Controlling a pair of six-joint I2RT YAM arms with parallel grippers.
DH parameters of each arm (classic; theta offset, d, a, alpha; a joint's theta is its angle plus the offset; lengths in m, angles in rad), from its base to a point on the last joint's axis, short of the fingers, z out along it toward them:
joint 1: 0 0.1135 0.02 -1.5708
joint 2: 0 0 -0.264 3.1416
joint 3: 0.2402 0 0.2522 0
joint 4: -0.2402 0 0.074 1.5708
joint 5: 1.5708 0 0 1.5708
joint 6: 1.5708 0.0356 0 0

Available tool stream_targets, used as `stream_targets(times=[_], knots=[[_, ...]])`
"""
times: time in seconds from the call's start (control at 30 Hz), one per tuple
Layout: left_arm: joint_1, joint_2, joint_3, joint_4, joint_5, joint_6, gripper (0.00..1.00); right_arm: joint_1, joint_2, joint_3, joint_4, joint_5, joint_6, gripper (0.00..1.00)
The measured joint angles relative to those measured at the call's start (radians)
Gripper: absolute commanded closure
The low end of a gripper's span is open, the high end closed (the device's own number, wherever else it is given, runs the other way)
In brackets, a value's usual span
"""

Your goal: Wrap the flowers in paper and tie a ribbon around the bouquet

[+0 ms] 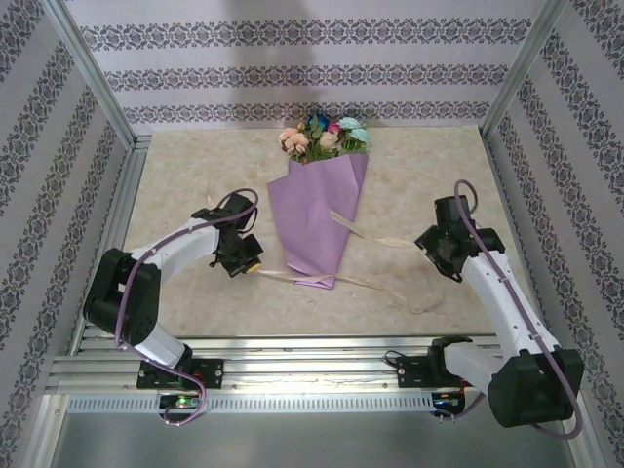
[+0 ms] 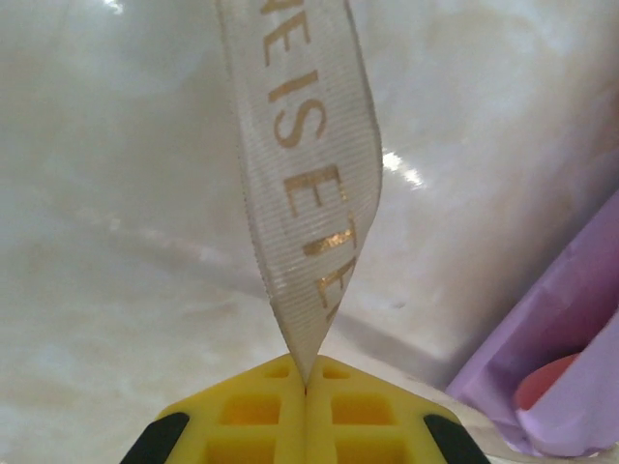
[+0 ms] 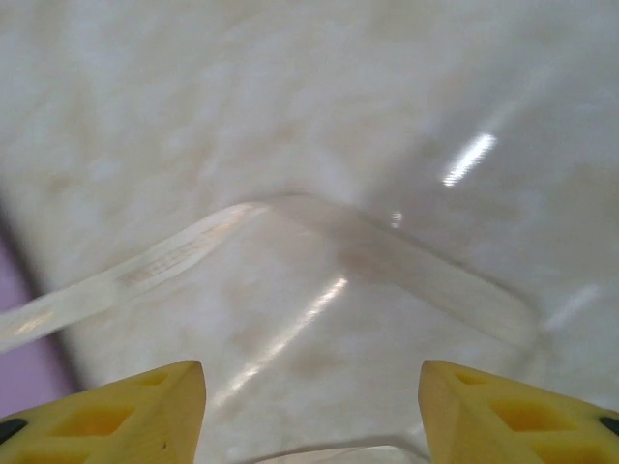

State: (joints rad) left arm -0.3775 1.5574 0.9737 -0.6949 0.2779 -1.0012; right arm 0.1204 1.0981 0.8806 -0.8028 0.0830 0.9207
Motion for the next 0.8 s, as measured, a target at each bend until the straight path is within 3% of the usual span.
stream_targets(times=[0.07, 0.23, 0.33, 0.67, 0.8], knots=[[0.0, -0.037, -0.046, 0.0, 0.0, -0.008, 1.0, 0.067, 0.055, 0.001, 0.091, -0.086, -0.031, 0.38], [0.0, -0.07, -0.116, -0.001, -0.003, -0.032, 1.0, 0.264, 0.393, 0.041, 0.351, -0.375, -0.057, 0.36], [0.003, -0.07, -0.117, 0.002, -0.011, -0.034, 1.0, 0.331, 0.532, 0.05, 0.446, -0.481, -0.052, 0.35], [0.041, 0.003, -0.099, 0.014, -0.021, -0.033, 1.0, 0.331, 0.669, 0.04, 0.629, -0.635, 0.024, 0.37], [0.042, 0.047, -0.064, 0.029, -0.02, -0.032, 1.0, 0.327, 0.683, 0.039, 0.638, -0.65, 0.063, 0.49]])
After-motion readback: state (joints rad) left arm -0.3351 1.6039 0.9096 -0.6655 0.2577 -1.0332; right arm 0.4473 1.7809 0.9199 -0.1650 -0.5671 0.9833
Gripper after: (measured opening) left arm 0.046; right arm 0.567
